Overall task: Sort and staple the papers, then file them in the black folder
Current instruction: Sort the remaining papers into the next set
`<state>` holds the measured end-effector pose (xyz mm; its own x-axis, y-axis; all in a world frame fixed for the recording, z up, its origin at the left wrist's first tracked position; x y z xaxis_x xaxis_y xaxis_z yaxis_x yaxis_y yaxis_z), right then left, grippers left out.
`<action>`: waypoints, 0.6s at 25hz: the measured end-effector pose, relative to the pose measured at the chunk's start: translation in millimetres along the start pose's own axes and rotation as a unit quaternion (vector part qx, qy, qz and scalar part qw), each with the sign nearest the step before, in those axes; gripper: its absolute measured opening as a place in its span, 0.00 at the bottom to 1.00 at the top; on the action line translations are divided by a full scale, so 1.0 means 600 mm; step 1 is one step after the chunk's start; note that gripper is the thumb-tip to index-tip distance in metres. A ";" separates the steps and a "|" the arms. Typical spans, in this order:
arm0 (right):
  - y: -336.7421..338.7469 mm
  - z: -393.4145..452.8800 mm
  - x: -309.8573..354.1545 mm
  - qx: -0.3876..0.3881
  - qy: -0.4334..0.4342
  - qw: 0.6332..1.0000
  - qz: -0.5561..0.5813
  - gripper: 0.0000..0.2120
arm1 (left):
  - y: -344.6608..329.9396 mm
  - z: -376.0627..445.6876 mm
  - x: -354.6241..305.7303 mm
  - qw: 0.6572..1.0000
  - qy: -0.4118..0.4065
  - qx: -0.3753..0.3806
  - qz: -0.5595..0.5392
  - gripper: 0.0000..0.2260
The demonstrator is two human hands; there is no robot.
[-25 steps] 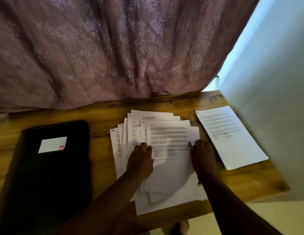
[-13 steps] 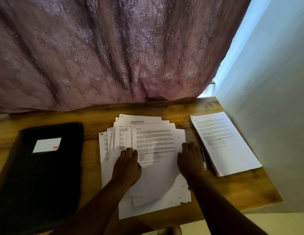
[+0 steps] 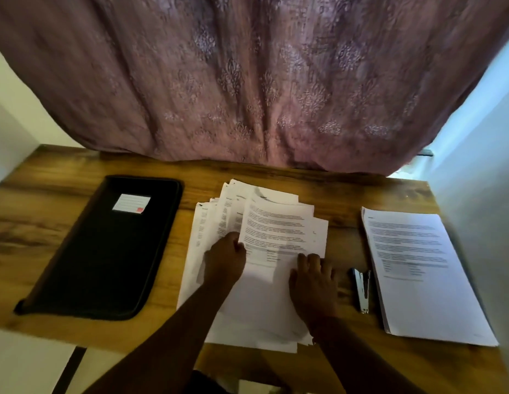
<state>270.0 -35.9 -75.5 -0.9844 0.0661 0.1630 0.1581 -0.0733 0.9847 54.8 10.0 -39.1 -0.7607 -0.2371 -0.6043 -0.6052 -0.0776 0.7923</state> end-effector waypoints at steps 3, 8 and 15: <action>0.002 0.004 -0.003 0.011 -0.005 1.000 0.009 0.20 | 0.006 -0.017 -0.015 0.980 -0.122 -0.042 0.151 0.12; 0.030 0.026 0.051 0.018 -0.103 0.968 0.226 0.33 | -0.037 -0.030 -0.012 0.938 -0.263 0.041 0.220 0.14; 0.025 0.052 0.132 0.056 -0.221 0.899 0.374 0.27 | -0.031 -0.034 -0.004 0.926 -0.334 0.164 0.055 0.17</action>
<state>197.0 -0.6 -46.1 -0.4757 0.4317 0.7664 0.7948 -0.1623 0.5848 72.5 -7.8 -50.6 -0.7307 0.4354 -0.5258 -0.4710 0.2361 0.8500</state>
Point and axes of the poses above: each hand's wrist, its own z-axis towards the middle knuckle, its own y-axis out of the back of the hand, x = y × z, the point moved 6 cm from there along z, towards the middle knuckle, and after that the axes turned 2 degrees about -z, right-handed, at the moved point
